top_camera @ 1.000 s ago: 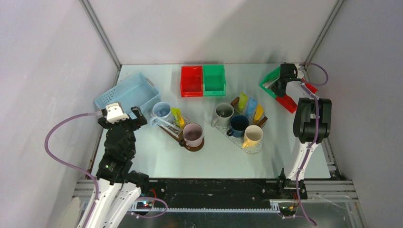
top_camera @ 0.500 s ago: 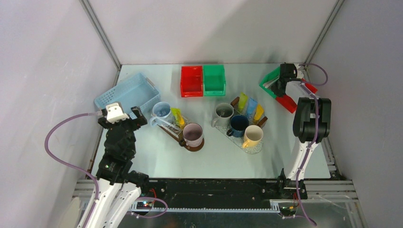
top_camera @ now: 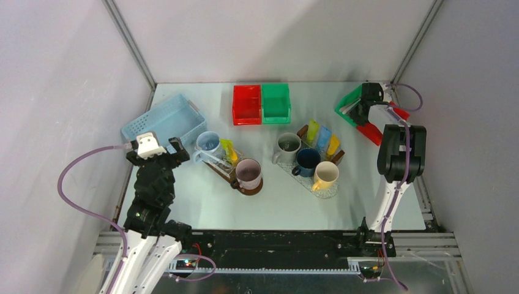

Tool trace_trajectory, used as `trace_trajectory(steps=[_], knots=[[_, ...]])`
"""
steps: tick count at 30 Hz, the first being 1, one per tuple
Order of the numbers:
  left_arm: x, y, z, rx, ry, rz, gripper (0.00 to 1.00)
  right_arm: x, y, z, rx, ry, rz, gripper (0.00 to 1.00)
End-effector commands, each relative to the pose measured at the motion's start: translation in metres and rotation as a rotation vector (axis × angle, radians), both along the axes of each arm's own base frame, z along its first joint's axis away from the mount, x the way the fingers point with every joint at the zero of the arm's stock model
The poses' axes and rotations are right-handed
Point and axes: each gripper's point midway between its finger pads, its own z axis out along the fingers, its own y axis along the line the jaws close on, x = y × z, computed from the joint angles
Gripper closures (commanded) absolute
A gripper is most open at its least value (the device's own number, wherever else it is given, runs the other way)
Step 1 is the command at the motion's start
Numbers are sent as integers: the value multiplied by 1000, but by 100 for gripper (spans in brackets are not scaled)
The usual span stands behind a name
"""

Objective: Prepare toiletry sets of a toothbrush and toothpaste on the tray
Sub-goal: Pick up the toothbrush from the storage box.

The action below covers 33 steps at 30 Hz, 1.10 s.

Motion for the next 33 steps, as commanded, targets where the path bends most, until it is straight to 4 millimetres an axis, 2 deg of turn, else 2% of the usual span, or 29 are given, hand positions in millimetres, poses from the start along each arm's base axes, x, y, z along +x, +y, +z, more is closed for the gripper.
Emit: trace_trajectory(steps=[1,7,15,21,26,33], knots=[[3,-3,7,9,-23,-16,0,9,-6,11,2,-35,-21,93],[3,-4,7,8,-26,-21,0,3,-4,37,-9,-83,2,100],[1,-6,10,3,-38,-36,0,-17,-2,73,-28,-150,13,100],[1,-13,14,-1,-55,-82,0,-37,8,106,-63,-213,53,100],[1,-29,25,5,-85,-180,0,-55,27,137,-99,-283,117,100],[-7,-58,58,26,-103,-364,0,-93,78,199,-112,-464,349,100]])
